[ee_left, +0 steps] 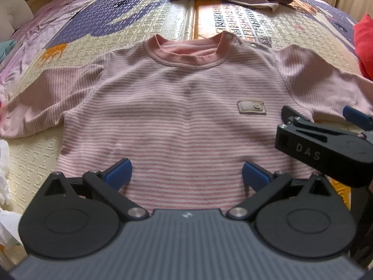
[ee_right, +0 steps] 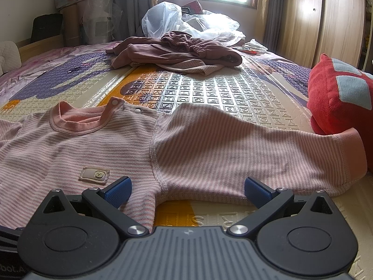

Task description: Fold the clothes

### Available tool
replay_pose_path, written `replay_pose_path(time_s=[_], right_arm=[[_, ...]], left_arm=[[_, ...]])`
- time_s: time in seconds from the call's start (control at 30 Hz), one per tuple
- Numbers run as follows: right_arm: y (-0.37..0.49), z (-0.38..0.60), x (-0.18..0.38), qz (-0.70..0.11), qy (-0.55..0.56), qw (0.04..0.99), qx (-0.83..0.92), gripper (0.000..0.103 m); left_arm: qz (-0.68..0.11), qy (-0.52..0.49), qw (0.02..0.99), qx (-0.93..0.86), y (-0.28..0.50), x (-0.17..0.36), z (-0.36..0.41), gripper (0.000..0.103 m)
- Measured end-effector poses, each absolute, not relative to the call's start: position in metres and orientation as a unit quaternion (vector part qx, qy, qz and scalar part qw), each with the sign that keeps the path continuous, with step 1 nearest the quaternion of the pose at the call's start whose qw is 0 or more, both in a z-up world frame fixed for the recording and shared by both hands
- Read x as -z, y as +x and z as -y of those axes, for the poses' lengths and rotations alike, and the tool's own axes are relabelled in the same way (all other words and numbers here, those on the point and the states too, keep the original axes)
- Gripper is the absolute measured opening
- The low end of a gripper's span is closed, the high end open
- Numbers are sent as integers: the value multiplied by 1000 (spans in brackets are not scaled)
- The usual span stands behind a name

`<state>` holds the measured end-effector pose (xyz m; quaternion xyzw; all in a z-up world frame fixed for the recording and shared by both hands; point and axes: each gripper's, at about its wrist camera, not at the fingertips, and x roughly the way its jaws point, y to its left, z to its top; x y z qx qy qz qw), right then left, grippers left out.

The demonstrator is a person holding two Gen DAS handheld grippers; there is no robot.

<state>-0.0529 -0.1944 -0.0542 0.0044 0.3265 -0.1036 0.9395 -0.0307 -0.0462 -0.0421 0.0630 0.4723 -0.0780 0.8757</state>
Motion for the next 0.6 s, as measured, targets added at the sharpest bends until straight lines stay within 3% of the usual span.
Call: replay_pose_path(time_s=[0.6], right_arm=[[-52, 193, 55, -326, 3, 939, 104, 103]], left_arm=[[-468, 69, 875, 98, -27, 42, 44, 103]])
